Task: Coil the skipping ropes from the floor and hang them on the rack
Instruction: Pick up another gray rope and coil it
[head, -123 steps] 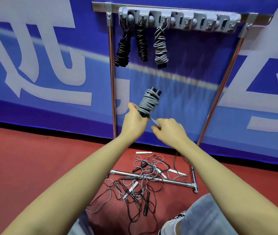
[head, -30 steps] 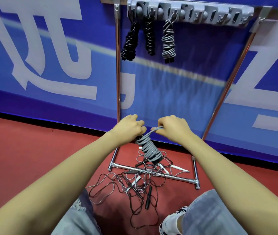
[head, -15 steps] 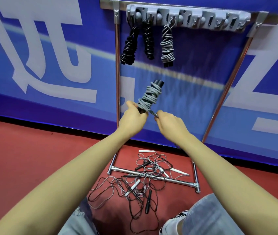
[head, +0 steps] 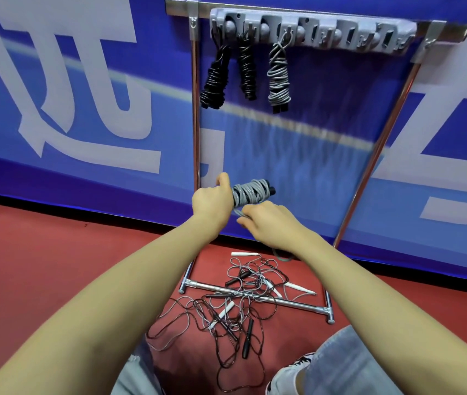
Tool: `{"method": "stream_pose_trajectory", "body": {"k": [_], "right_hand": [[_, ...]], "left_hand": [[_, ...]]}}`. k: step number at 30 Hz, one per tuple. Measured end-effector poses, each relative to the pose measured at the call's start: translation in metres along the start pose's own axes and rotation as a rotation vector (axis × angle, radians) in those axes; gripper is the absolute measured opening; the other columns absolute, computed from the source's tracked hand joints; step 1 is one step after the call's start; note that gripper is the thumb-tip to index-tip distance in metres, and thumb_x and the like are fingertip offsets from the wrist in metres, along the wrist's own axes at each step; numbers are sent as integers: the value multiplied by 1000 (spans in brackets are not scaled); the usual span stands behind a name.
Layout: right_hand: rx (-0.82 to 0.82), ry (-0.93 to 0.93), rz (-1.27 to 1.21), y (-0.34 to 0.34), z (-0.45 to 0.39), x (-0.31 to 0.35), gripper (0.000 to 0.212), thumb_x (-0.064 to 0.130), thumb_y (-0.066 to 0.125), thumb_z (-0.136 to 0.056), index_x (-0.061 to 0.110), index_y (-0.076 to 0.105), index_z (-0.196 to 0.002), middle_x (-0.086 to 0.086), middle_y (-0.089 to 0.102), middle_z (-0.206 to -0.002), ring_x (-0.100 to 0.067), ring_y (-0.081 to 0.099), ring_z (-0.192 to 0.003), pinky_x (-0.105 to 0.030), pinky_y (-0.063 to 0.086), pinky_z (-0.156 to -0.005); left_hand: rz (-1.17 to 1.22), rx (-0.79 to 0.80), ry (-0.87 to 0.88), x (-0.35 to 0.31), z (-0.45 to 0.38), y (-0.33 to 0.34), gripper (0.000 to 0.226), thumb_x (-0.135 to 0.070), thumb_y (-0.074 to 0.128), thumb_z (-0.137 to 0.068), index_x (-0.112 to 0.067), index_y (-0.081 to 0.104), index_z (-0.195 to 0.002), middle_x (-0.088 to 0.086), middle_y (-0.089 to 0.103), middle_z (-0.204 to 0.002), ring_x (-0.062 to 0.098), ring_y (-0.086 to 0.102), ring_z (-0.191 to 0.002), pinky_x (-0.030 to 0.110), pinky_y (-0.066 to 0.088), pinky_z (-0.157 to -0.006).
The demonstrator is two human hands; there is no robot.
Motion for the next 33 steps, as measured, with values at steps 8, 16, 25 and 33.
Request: {"method": "stream_pose_trajectory", "body": {"k": [8,16,25,33], "right_hand": [[2,66,-44,-8,-1,-9,28,40,45,-98,14,56,-96,-6,64,-98,-30,57,-91,-34,35,-65],[118,85,-274,14,-1,-15,40,46,54,-92,10,55,-109,-1,43,-96,-23,52,-90,-45,46,-85],[144,15,-58,12,2,-13,36,41,46,-98,6,52,-103,-7,41,-101,-29,52,-94,-37,42,-74],[-130,75,-347,3,-3,-35,34,34,53,-95,1,62,-96,-7,44,-85,-24,48,-81,-35,39,-73]], "left_hand": [[-250,36,388,0,11,-6,30,-24,77,-51,-17,53,-67,-4,56,-48,12,55,-39,21,-5,-48],[-157,-226,715,-1,14,3,41,-3,84,-31,-13,52,-53,0,40,-42,18,37,-27,16,13,-42],[-258,-339,749,-8,13,-10,36,1,79,-39,-17,50,-51,-2,40,-48,19,41,-43,23,20,-45],[255,-534,242,10,-8,-35,49,-1,70,-68,-12,49,-110,10,57,-100,31,55,-70,30,35,-49]]}}
Point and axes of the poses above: each hand's wrist, its own z-axis away from the middle knuckle, its own y-axis out of the palm, x = y × z, the point moved 5 cm from there along -z, towards the middle knuckle
